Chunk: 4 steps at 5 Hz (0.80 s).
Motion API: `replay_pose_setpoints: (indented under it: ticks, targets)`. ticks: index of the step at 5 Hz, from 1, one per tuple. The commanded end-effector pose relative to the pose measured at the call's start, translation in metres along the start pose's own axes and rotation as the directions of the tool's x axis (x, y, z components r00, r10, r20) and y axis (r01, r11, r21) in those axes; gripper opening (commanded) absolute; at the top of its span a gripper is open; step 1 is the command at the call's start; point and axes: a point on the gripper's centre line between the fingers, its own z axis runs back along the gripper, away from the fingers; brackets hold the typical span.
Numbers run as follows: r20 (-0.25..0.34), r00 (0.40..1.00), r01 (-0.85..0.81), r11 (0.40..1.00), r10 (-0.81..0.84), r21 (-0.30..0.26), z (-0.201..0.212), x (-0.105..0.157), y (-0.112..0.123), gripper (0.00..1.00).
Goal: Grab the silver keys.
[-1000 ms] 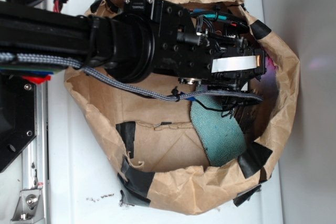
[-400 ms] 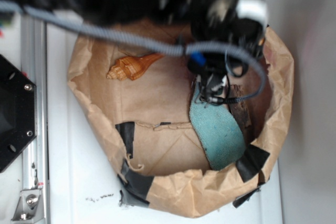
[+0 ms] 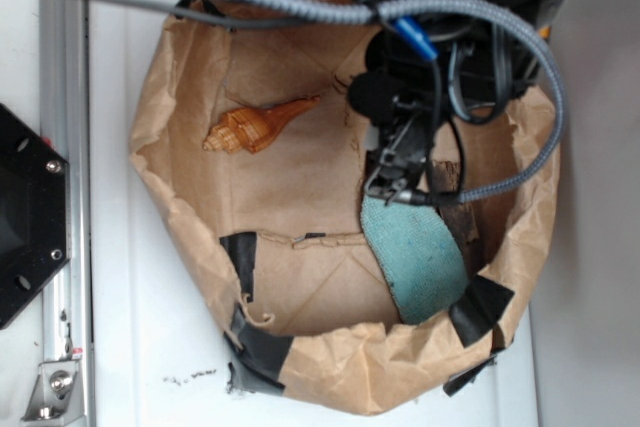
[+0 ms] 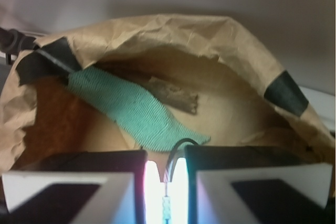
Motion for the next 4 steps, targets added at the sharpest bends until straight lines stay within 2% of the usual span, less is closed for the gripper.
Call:
replay_pose_setpoints:
  ticks: [1,2,4]
  targets:
    - [0.057,0.991,0.117,0.985,-0.125,0.124,0.03,-0.013,-0.01,0.0]
    - [0.036,0.986,0.159,0.978,-0.165,0.134,0.035,-0.023,-0.013,0.0]
    - [0.023,0.989,0.138,0.977,-0.144,0.16,0.022,-0.019,-0.017,0.0]
